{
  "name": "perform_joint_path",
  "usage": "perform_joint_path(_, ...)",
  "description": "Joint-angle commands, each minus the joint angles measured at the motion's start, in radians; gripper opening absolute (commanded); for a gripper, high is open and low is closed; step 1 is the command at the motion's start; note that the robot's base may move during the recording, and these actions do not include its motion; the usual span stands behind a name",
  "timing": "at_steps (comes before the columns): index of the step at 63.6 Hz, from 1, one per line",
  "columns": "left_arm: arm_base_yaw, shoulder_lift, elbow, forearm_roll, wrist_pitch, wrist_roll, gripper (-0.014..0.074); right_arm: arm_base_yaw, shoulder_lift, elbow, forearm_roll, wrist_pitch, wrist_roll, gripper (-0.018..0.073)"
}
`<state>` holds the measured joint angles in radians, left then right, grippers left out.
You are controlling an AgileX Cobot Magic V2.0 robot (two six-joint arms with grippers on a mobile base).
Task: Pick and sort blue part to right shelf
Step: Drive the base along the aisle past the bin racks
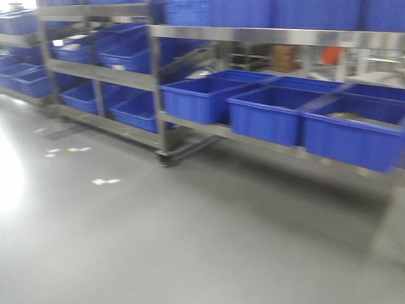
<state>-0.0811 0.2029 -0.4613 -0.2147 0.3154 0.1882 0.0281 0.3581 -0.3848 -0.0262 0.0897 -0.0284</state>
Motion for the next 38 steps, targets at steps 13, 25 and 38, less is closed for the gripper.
perform_joint_path(13, 0.001, 0.014, -0.029, -0.010, -0.093, -0.010, 0.0408, -0.007, 0.006, -0.032, -0.009, -0.090, -0.005, 0.0399)
perform_joint_path(25, 0.001, 0.014, -0.029, -0.010, -0.093, -0.010, 0.0408, -0.007, 0.006, -0.032, -0.009, -0.090, -0.005, 0.0399)
perform_joint_path(38, 0.001, 0.014, -0.029, -0.010, -0.093, -0.010, 0.0408, -0.007, 0.006, -0.032, -0.009, -0.090, -0.005, 0.0399)
